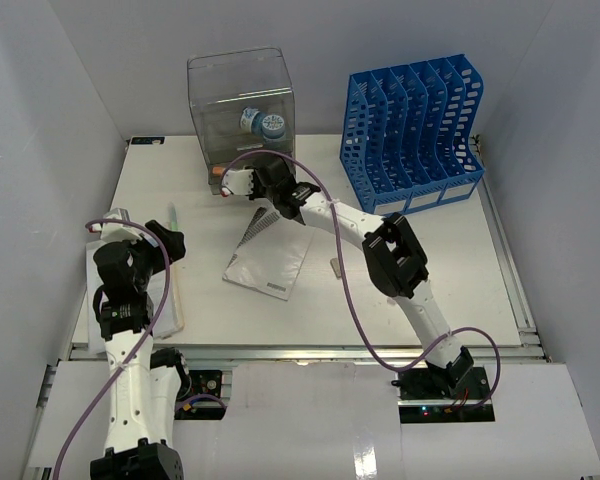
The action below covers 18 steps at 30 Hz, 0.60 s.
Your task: Organize the desk
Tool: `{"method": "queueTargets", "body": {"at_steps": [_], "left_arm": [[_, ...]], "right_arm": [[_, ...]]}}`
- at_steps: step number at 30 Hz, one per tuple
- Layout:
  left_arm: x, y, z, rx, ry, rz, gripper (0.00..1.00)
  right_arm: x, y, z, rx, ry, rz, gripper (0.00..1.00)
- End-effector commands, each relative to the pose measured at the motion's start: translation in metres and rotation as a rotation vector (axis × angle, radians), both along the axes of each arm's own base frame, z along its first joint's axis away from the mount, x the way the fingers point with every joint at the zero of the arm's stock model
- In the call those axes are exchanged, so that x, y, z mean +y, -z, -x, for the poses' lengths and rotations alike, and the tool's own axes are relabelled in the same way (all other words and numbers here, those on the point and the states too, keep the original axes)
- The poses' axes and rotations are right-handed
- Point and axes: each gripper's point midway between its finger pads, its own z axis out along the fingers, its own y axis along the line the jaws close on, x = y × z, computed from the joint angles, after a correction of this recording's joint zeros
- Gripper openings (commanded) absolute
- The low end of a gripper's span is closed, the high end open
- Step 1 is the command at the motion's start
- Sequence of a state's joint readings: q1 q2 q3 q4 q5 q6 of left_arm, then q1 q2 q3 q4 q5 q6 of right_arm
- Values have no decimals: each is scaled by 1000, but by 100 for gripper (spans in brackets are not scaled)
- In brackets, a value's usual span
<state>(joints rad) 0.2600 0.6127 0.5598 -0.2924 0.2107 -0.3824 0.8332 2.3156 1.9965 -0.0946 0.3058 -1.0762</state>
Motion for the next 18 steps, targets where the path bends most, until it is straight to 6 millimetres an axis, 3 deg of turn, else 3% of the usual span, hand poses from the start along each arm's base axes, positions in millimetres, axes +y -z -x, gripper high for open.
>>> {"method": "queueTargets", "body": {"at_steps": [1,5,7,11,16,18], "left_arm": [[-2,-4,-1,-9,10,2,98],[-4,-3,-1,-4,23,8,98],[-5,-2,-2,-2,27,11,98],[-7,3,-5,12,41,27,98],[-15,13,-17,34,85,85,98],[-15,22,-24,66,92,101,98]], "right_arm": [[9,-92,-34,-307,41,-210,8],[12,-83,-40,-335,44,-242,18],[12,-74,-43,-331,45,-235,39],[10,-55,-43,-314,55,-219,94],[-1,-64,-35,-259,65,-247,90],[-8,-80,-25,-206,74,-286,90]]}}
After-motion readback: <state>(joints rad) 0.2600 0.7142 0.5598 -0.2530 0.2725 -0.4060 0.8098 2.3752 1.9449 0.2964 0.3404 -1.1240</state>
